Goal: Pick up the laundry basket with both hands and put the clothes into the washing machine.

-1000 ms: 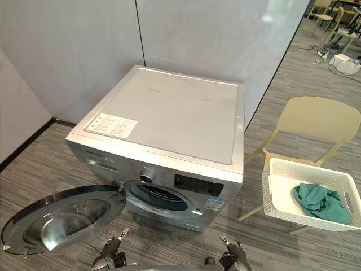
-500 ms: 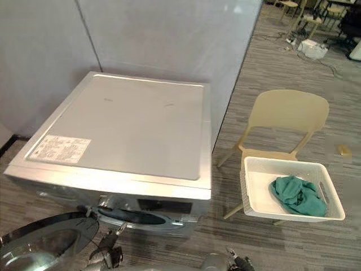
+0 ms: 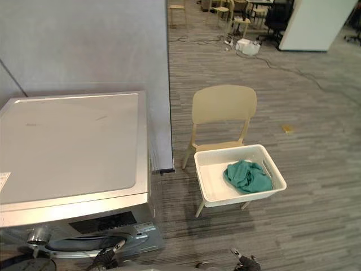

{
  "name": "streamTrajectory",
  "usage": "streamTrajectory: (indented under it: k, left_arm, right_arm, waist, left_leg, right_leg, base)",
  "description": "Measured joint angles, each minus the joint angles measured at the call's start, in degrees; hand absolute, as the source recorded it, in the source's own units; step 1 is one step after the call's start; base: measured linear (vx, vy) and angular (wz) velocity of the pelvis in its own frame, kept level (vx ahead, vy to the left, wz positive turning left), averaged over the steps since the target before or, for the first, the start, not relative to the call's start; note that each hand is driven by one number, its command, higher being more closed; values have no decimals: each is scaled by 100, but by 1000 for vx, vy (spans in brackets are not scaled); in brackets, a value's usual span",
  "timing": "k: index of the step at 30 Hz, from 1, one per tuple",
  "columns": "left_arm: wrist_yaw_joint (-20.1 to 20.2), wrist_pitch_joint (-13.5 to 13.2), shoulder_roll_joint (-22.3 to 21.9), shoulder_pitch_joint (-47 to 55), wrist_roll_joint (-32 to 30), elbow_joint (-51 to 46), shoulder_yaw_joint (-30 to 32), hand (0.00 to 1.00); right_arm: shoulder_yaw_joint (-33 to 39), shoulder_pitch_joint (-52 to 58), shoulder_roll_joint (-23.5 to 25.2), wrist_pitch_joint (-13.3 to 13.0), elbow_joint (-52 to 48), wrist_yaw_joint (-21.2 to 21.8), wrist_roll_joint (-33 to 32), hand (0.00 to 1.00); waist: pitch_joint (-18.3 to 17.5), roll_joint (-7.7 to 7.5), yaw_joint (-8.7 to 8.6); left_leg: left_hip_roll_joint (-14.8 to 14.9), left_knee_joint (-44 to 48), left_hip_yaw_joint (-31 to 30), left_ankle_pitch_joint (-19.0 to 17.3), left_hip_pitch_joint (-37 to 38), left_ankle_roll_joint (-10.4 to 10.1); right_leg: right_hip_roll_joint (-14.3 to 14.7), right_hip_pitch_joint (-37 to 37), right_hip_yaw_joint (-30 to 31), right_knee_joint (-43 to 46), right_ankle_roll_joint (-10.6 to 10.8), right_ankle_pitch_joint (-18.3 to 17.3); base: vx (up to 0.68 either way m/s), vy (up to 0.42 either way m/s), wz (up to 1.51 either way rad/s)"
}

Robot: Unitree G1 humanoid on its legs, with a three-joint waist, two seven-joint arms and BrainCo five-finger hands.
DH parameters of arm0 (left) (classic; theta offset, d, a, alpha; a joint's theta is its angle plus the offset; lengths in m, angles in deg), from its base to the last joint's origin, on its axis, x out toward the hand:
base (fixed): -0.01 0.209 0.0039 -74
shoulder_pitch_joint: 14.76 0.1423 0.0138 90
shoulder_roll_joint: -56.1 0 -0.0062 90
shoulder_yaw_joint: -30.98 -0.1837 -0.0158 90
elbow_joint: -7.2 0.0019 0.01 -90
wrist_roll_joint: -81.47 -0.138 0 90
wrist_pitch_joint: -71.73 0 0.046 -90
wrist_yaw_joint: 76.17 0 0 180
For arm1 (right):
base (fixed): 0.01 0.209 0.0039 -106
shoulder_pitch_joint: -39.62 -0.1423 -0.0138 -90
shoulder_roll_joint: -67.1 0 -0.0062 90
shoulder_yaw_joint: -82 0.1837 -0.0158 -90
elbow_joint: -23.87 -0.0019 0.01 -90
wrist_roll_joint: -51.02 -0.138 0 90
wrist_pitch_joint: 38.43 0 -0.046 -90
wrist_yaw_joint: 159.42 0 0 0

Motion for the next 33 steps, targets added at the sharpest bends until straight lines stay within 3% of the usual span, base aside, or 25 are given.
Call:
streamTrajectory:
  k: [1, 3, 4, 5, 6, 7, 9, 11, 12, 13, 16, 18, 20, 21, 22, 23, 24, 25, 26, 27, 28, 30, 31, 32, 33]
  left_arm:
    - [0, -11, -15, 31, 10, -2, -18, 0]
    - [5, -10, 43, 113, 25, 0, -74, 0]
    - [9, -7, 48, 160, 25, 2, -71, 0]
    - [16, 8, -4, 128, 27, 3, -51, 0]
    - [34, 13, -23, 114, 33, -6, 15, 0]
    - [52, 22, 13, 127, 29, -2, 37, 0]
    - [55, 33, 47, 151, 29, -27, 58, 0]
    - [59, 35, 86, 150, 27, -66, 63, 0]
    - [59, 37, 106, 146, 26, -76, 62, 0]
    - [68, 37, 146, 137, 26, -98, 61, 0]
    - [36, 129, 209, 178, 28, -128, 73, 0]
    - [-5, 157, 195, 185, 29, -144, 78, 0]
    - [-7, 156, 131, 200, 31, -152, 264, 0]
    - [-8, 155, 106, 226, 31, -159, 295, 0]
    - [-6, 151, 75, 310, 36, -211, 296, 0]
    - [-117, 144, 139, 447, 29, -245, 325, 0]
    - [-159, 150, 346, 654, 27, -242, 356, 0]
    - [-116, 161, 411, 781, 24, -190, 389, 0]
    - [-271, 164, 317, 818, 45, -180, 570, 0]
    - [-305, 192, 288, 808, 43, -112, 697, 0]
    - [-182, 171, 273, 845, 25, -10, 657, 0]
    - [-33, 122, 74, 870, 35, 10, 623, 0]
    - [17, 118, -73, 910, 53, 3, 651, 0]
    - [72, 83, -132, 914, 111, -62, 751, 0]
    - [84, 84, -150, 936, 116, -59, 777, 0]
  right_arm:
    - [-18, -1, -13, 9, 19, 12, 14, 0]
    - [-95, 37, 15, 19, 24, 97, 24, 0]
    - [-125, 83, 4, 18, -17, 143, 52, 0]
    - [-117, 102, -13, 3, -23, 185, 153, 0]
    - [-117, 95, 15, 12, -33, 195, 191, 0]
    - [-117, 109, 83, 18, -62, 205, 240, 0]
    - [-106, 286, 191, 29, -227, 190, 265, 0]
    - [-115, 510, 306, 25, -477, 209, 274, 0]
    - [-113, 551, 338, 12, -536, 220, 256, 0]
    - [-107, 598, 392, 6, -592, 239, 240, 0]
    - [-30, 741, 478, 38, -598, 234, 232, 0]
    - [99, 769, 509, 50, -609, 229, 228, 0]
    - [428, 803, 566, 72, -628, 204, 216, 0]
    - [502, 808, 565, 89, -655, 192, 206, 0]
    - [544, 811, 559, 123, -663, 188, 182, 0]
    - [565, 838, 572, 147, -660, 188, 182, 0]
    - [573, 869, 635, 156, -646, 193, 184, 0]
    - [618, 852, 645, 162, -602, 208, 184, 0]
    - [620, 769, 603, 159, -522, 225, 184, 0]
    - [625, 699, 525, 158, -502, 230, 189, 0]
    - [642, 582, 389, 174, -391, 229, 230, 0]
    - [629, 545, 295, 186, -255, 227, 254, 0]
    - [519, 542, 265, 187, -243, 235, 257, 0]
    - [383, 558, 286, 170, -250, 250, 251, 0]
    - [335, 574, 290, 158, -250, 255, 238, 0]
  waist:
    - [46, 75, 14]
    - [51, 93, 45]
    - [12, 114, 89]
    - [-20, 162, 160]
    - [-26, 110, 171]
    - [-31, -2, 165]
    - [-70, -112, 158]
    - [-133, -224, 131]
    - [-141, -245, 133]
    - [-131, -352, 122]
    - [-96, -458, 126]
    - [-98, -445, 100]
    - [-107, -431, 68]
    - [-113, -413, 62]
    - [-112, -362, 35]
    - [-152, -445, 5]
    - [-249, -605, 5]
    - [-365, -607, 11]
    - [-448, -457, 57]
    - [-416, -321, 82]
    - [-395, -178, 59]
    - [-369, -214, 82]
    - [-385, -165, 126]
    - [-377, -147, 96]
    - [-362, -149, 66]
  left_leg:
    - [-506, -188, -29, -234, -59, 6]
    - [-996, -851, -71, -418, 113, 111]
    - [-1112, -1278, -345, -654, 338, -110]
    - [-1339, -1818, -840, -1018, 556, 220]
    - [-1462, -1926, -936, -995, 557, 236]
    - [-1576, -2081, -921, -858, 556, 399]
    - [-1707, -2275, -816, -709, 666, 503]
    - [-1956, -2536, -756, -597, 848, 599]
    - [-2012, -2560, -732, -588, 863, 612]
    - [-2090, -2555, -696, -585, 950, 612]
    - [-2130, -2558, -808, -560, 1258, 512]
    - [-2091, -2568, -981, -542, 1298, 462]
    - [-1931, -2536, -1193, -588, 1328, 243]
    - [-1830, -2525, -1226, -622, 1359, 148]
    - [-1585, -2467, -1256, -697, 1424, -55]
    - [-1359, -2395, -1248, -775, 1515, -257]
    - [-1267, -2385, -1233, -840, 1574, -435]
    - [-1024, -2340, -1238, -853, 1590, -530]
    - [-707, -2311, -1217, -716, 1539, -667]
    - [-533, -2293, -1219, -666, 1533, -702]
    - [-340, -2219, -1235, -404, 1473, -668]
    - [-263, -1940, -1291, 147, 1436, -658]
    - [-109, -1379, -1423, 455, 1260, -412]
    - [95, -573, -1594, 896, 832, 222]
    - [201, -195, -1661, 1244, 586, 619]
  right_leg:
    - [-25, 0, 153, 20, 41, 25]
    - [25, -27, 389, 52, 90, 33]
    - [79, -61, 519, 14, 125, 24]
    - [151, -142, 623, -75, 222, 109]
    - [107, -155, 685, -79, 217, 150]
    - [1, -240, 687, -43, 283, 179]
    - [-173, -376, 619, 284, 376, 33]
    - [-483, -1023, 419, 1700, 497, -460]
    - [-566, -1310, 384, 2276, 564, -541]
    - [-711, -1833, 391, 3468, 588, -553]
    - [-780, -2546, 474, 5553, 510, -673]
    - [-965, -2667, 513, 5492, 399, -727]
    - [-1507, -2701, 583, 4920, 128, -758]
    - [-1631, -2688, 635, 4690, 26, -695]
    - [-1820, -2571, 722, 4020, -155, -484]
    - [-1942, -2330, 733, 3113, -151, 62]
    - [-1977, -2185, 749, 2409, -77, 863]
    - [-1752, -2052, 656, 2334, 699, 379]
    - [-1478, -1909, 417, 1889, 1123, 93]
    - [-1353, -1869, 304, 1715, 1178, 43]
    - [-1112, -1864, 189, 1719, 1044, 24]
    - [-999, -1698, 197, 1801, 849, -126]
    - [-816, -1525, 130, 1755, 690, -237]
    - [-605, -1346, -2, 1709, 535, -294]
    - [-514, -1240, -90, 1683, 458, -322]
  base:
    - [2, 148, -82]
    - [-13, 156, -71]
    - [18, 151, -77]
    - [46, 110, -60]
    - [59, 138, -41]
    - [58, 111, -10]
    - [90, 108, -1]
    - [101, 79, -3]
    - [138, 55, 6]
    - [131, 13, 12]
    - [183, -95, 35]
    - [231, -235, 75]
    - [248, -318, 77]
    - [166, -314, 45]
    - [201, -430, 29]
    - [237, -566, 7]
    - [244, -639, -23]
    - [199, -575, -60]
    - [152, -478, -62]
    - [126, -490, -50]
    - [124, -561, -20]
    - [81, -430, -14]
    - [30, -365, -15]
    - [29, -439, -5]
    - [6, -336, 14]
